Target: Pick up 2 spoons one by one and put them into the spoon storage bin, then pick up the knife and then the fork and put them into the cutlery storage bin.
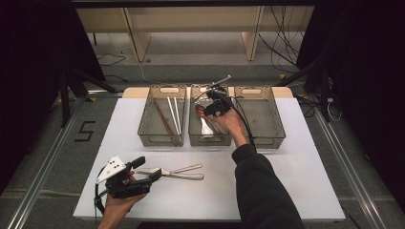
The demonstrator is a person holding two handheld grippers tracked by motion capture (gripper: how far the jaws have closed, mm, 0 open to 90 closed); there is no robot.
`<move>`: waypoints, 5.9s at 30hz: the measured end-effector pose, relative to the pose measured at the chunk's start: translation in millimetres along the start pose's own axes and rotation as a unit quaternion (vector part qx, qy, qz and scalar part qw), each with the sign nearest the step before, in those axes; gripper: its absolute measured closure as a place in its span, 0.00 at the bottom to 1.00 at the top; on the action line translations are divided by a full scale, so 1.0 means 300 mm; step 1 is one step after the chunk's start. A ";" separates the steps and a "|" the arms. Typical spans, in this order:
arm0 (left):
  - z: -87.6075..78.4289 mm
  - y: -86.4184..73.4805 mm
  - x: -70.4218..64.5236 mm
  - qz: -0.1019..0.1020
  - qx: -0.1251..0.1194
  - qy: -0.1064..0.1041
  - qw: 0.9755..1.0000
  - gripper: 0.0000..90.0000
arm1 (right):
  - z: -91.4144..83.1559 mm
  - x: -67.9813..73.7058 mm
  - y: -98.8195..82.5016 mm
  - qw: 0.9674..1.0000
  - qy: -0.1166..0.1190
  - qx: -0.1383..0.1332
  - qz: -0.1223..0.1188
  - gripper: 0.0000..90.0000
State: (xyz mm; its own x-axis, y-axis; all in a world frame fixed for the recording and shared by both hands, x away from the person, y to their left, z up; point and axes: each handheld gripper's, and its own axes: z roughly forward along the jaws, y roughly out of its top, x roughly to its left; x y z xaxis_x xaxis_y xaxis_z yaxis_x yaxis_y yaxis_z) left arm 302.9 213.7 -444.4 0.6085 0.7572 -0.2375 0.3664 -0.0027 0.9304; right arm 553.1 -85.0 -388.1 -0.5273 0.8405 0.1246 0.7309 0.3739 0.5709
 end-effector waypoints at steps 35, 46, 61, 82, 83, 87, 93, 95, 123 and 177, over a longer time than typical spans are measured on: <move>0.002 -0.002 0.001 -0.002 0.001 0.003 1.000 0.18 | -0.197 0.114 -0.167 0.991 0.074 -0.052 -0.099 0.46; 0.003 -0.002 0.000 -0.002 0.001 0.002 1.000 0.18 | -0.211 0.149 -0.227 0.987 0.091 -0.058 -0.118 0.42; 0.004 -0.002 0.001 -0.003 0.001 0.003 1.000 0.18 | -0.209 0.172 -0.313 0.984 0.109 -0.051 -0.135 0.39; 0.003 -0.002 0.003 -0.004 0.002 0.006 1.000 0.18 | -0.166 0.268 -0.388 0.975 0.142 -0.034 -0.170 0.36; 0.003 -0.002 0.003 -0.004 0.002 0.006 1.000 0.18 | -0.166 0.272 -0.391 0.974 0.144 -0.033 -0.169 0.36; 0.004 -0.002 0.003 -0.004 0.002 0.006 1.000 0.18 | -0.165 0.282 -0.403 0.973 0.147 -0.032 -0.175 0.36; 0.005 -0.003 0.004 -0.004 0.003 0.006 1.000 0.18 | -0.169 0.284 -0.429 0.972 0.149 -0.032 -0.180 0.36; 0.006 -0.003 0.004 -0.004 0.003 0.006 1.000 0.18 | -0.170 0.287 -0.438 0.971 0.149 -0.032 -0.183 0.36; 0.003 0.000 0.007 -0.009 0.000 0.007 1.000 0.18 | -0.106 0.386 -0.480 0.959 0.155 0.001 -0.237 0.34; 0.004 0.004 0.011 -0.008 -0.002 0.007 1.000 0.17 | 0.071 0.455 -0.471 0.937 0.127 0.081 -0.315 0.77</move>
State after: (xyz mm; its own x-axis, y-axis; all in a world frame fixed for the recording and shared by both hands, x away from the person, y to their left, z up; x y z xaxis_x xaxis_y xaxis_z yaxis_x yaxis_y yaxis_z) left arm 306.1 215.4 -444.5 0.5933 0.7656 -0.2488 0.3735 0.0120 0.9275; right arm 387.2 -14.7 -468.9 -0.9476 0.3195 0.0056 0.2848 0.8366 0.4679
